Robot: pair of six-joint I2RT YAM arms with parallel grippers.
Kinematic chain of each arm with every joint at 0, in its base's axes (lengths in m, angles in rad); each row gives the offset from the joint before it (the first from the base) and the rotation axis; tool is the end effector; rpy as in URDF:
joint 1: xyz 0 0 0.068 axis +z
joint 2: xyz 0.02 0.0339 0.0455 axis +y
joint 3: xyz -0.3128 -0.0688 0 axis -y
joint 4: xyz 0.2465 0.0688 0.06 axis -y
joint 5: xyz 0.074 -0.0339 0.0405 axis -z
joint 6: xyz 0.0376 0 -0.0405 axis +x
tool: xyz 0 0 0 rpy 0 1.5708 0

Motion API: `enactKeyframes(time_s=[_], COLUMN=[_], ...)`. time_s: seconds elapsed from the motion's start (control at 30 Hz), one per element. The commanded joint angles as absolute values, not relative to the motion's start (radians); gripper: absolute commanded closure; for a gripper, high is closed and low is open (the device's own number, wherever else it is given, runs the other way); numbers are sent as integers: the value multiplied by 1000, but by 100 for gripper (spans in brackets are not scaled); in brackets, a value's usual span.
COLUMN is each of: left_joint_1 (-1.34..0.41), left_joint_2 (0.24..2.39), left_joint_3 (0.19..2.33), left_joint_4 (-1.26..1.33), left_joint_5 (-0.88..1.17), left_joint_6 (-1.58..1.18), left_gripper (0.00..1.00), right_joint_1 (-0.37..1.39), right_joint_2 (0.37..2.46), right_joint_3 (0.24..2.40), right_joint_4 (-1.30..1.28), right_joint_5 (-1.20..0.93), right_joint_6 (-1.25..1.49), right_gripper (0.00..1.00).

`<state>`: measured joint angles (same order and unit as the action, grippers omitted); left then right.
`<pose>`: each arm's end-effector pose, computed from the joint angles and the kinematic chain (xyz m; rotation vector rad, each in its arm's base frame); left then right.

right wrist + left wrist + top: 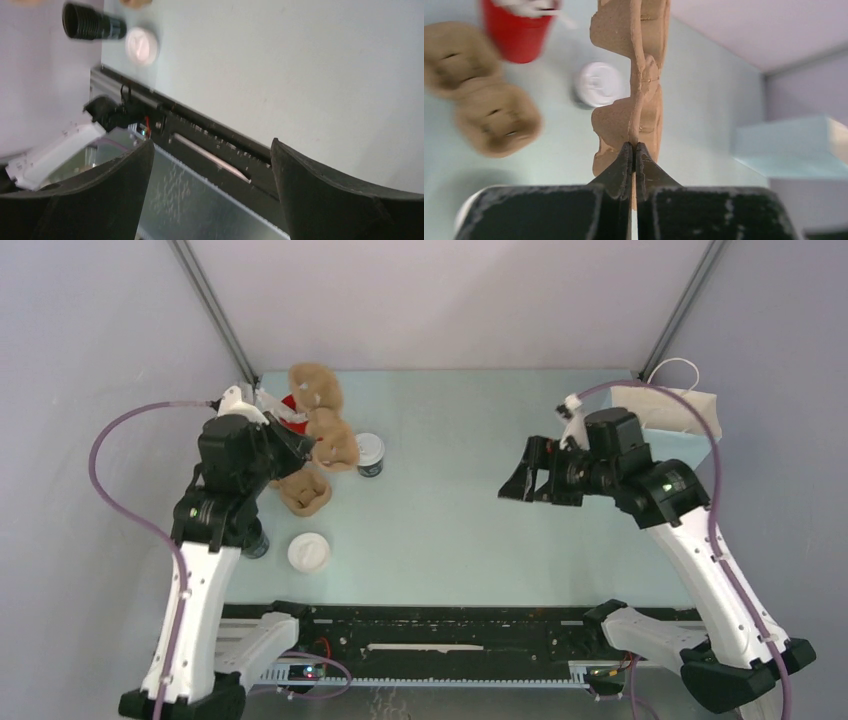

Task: Pack the takeout coffee

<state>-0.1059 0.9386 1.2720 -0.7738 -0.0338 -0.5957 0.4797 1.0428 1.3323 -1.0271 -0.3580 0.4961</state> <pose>0.1487 -0.0145 0.4556 -0.5146 1.9691 -0.4112 0.1379 0.0866 0.4381 -0.1738 2.4199 0.8882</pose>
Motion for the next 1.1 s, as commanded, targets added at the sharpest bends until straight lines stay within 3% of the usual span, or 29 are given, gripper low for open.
enactKeyframes(time_s=[0.0,0.2,0.4,0.67,0.97,1.03,1.07], left_joint_1=[-199,-242,-349,-485,-508,-508,-508], left_joint_2=[805,704,665,616,571,571,572], left_joint_3=[1279,1292,1291,1296,1314,1329,1337], left_joint_4=[-624,-600,-605,-603,-711,-742,-758], left_joint_5=[175,322,411,473,503,496,490], left_joint_6=[-638,-597,-523,-491,-458,-447,-442], left_gripper=[100,100,100,100,100,100,100], right_joint_1=[364,2,-288,-406,-390,-385,-376], right_joint_2=[1060,1104,1098,1126,1215,1244,1248], right_joint_3=[1537,1747,1787,1620,1565,1575,1577], right_joint_4=[-1114,-1125,-1092,-929,-820,-826,-822], right_joint_5=[-239,-253,-74,56,138,106,80], right_joint_6=[380,382,649,940,1030,1035,1036], right_gripper=[4,3,0,0,26,36,45])
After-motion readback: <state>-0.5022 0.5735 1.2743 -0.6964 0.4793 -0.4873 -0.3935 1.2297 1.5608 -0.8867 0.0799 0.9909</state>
